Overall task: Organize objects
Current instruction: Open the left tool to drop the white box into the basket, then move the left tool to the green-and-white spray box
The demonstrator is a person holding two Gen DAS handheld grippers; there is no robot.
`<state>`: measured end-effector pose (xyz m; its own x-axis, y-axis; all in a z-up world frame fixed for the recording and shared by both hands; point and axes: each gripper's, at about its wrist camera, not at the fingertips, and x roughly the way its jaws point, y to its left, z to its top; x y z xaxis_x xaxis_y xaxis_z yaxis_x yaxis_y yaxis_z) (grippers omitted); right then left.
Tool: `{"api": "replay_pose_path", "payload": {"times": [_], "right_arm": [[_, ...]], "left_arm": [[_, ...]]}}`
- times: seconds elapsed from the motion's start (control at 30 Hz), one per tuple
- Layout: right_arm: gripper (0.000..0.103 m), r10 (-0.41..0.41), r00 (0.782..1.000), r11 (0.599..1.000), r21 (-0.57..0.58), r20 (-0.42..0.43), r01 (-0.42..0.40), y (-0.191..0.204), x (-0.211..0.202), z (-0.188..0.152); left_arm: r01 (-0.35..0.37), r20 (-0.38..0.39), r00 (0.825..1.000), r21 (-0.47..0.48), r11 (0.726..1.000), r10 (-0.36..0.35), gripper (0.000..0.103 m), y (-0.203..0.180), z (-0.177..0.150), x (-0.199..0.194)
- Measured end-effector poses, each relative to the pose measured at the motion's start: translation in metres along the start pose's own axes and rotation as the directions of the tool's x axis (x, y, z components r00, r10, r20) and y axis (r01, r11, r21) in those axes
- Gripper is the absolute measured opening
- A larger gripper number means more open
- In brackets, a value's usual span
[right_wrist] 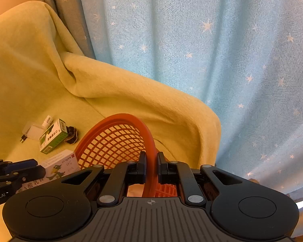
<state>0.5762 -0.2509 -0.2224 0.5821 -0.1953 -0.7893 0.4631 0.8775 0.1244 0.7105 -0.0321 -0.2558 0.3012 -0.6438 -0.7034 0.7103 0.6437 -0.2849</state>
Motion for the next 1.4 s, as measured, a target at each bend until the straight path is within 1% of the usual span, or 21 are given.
{"api": "replay_pose_path", "payload": {"times": [0.13, 0.17, 0.2, 0.23, 0.43, 0.7, 0.77, 0.83, 0.97, 1.13, 1.17, 1.2, 1.4], "right_arm": [[0.007, -0.002, 1.0, 1.0, 0.001, 0.0, 0.002, 0.0, 0.0, 0.0], [0.006, 0.002, 1.0, 1.0, 0.002, -0.002, -0.002, 0.0, 0.001, 0.0], [0.006, 0.002, 1.0, 1.0, 0.001, 0.0, -0.002, 0.0, 0.0, 0.0], [0.006, -0.001, 1.0, 1.0, -0.006, 0.0, 0.001, 0.001, 0.0, 0.0], [0.007, -0.002, 1.0, 1.0, 0.0, 0.0, 0.002, 0.001, 0.0, 0.0], [0.006, -0.006, 1.0, 1.0, -0.003, 0.0, 0.006, 0.002, 0.0, 0.0], [0.006, -0.009, 1.0, 1.0, -0.002, -0.001, 0.009, 0.002, 0.0, 0.0], [0.006, -0.013, 1.0, 1.0, 0.003, -0.003, 0.013, 0.002, 0.001, 0.0], [0.007, -0.027, 1.0, 0.999, 0.017, -0.009, 0.027, 0.001, 0.002, 0.001], [0.007, -0.046, 0.999, 0.998, 0.038, -0.013, 0.047, -0.003, 0.003, 0.003], [0.007, -0.049, 0.999, 0.998, 0.042, -0.014, 0.05, -0.003, 0.004, 0.004], [0.007, -0.053, 0.999, 0.998, 0.046, -0.015, 0.053, -0.003, 0.004, 0.005], [0.007, -0.071, 0.997, 0.996, 0.059, -0.018, 0.072, -0.001, 0.006, 0.007]], "left_arm": [[0.037, -0.049, 0.998, -0.031, 0.999, -0.039, 0.02, 0.0, 0.001, 0.008], [0.042, -0.053, 0.998, -0.028, 0.999, -0.044, 0.025, -0.001, 0.0, 0.009], [0.04, -0.057, 0.997, -0.023, 0.999, -0.042, 0.031, -0.002, 0.0, 0.009], [0.035, -0.057, 0.998, -0.016, 0.999, -0.036, 0.033, -0.003, -0.001, 0.008], [0.02, -0.056, 0.998, -0.023, 1.0, -0.022, 0.033, 0.0, -0.002, 0.005], [-0.017, -0.045, 0.999, -0.035, 0.999, 0.015, 0.033, 0.018, -0.004, -0.006], [-0.036, -0.044, 0.998, -0.04, 0.999, 0.034, 0.034, 0.027, -0.006, -0.01], [-0.064, -0.052, 0.997, -0.04, 0.997, 0.062, 0.038, 0.037, -0.008, -0.011], [-0.124, -0.075, 0.99, -0.023, 0.992, 0.122, 0.039, 0.062, -0.013, -0.009], [-0.19, -0.11, 0.975, 0.041, 0.981, 0.193, 0.039, 0.092, -0.015, 0.003], [-0.201, -0.114, 0.972, 0.052, 0.978, 0.206, 0.04, 0.098, -0.015, 0.006], [-0.21, -0.117, 0.969, 0.064, 0.976, 0.216, 0.042, 0.104, -0.015, 0.009], [-0.237, -0.12, 0.96, 0.147, 0.96, 0.255, 0.047, 0.133, -0.008, 0.03]]}}
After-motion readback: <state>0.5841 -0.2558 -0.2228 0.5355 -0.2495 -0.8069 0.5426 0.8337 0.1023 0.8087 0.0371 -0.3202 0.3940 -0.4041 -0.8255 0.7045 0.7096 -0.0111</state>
